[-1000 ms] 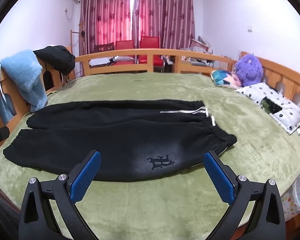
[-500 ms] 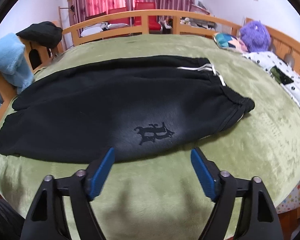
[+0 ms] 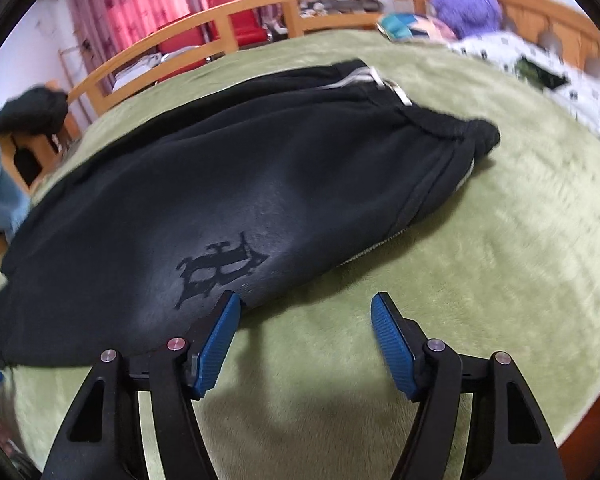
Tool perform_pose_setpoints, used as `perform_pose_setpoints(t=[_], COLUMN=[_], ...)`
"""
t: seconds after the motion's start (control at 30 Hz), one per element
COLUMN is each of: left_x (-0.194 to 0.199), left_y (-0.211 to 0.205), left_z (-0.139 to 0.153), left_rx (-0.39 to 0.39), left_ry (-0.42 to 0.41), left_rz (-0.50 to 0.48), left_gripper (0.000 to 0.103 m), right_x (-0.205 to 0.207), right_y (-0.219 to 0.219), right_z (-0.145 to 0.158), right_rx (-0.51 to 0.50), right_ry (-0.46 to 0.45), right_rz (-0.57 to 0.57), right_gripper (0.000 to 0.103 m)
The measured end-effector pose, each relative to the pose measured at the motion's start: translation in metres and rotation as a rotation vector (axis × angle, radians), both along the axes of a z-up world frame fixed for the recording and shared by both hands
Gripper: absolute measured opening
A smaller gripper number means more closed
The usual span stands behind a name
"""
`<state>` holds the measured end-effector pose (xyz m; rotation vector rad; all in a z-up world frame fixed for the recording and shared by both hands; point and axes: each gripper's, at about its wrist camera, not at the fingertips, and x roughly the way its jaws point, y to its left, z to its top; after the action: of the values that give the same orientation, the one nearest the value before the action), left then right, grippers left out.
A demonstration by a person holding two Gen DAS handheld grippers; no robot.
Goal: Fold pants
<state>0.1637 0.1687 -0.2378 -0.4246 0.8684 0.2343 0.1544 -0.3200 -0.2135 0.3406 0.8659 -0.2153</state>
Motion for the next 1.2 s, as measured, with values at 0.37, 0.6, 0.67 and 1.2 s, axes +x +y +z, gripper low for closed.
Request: perform_pose_setpoints(t=[0.37, 0.6, 0.67, 1.2], left_x=[0.015, 0.031, 0.032, -0.028], left_y=[0.028, 0.062, 0.079, 0.081], left_z=[-0.011, -0.012, -0.014, 0.035], left_rx=[-0.070, -0.187, -0.252, -0.207], left_ry=[-0.049, -0.075, -0.083, -0.187], left_rz=[0.048, 0.179, 0.221, 0.110], left_gripper=[0.089, 0.037, 0.016, 0.008], right_x=[0.040, 0.067, 0.073, -0.009], right_y=[-0.024, -0.020, -0.030, -0.032], right_z=[-0.015, -0.020, -0.022, 0.026], right_rx=[0.098, 0.039, 0.117, 0.097], right_ry=[0.037, 0.016, 0.011, -0.096], right_rz=[-0.032, -0.051, -0.064, -0.076], right_gripper=[0.069, 0.030, 0.021, 0.010])
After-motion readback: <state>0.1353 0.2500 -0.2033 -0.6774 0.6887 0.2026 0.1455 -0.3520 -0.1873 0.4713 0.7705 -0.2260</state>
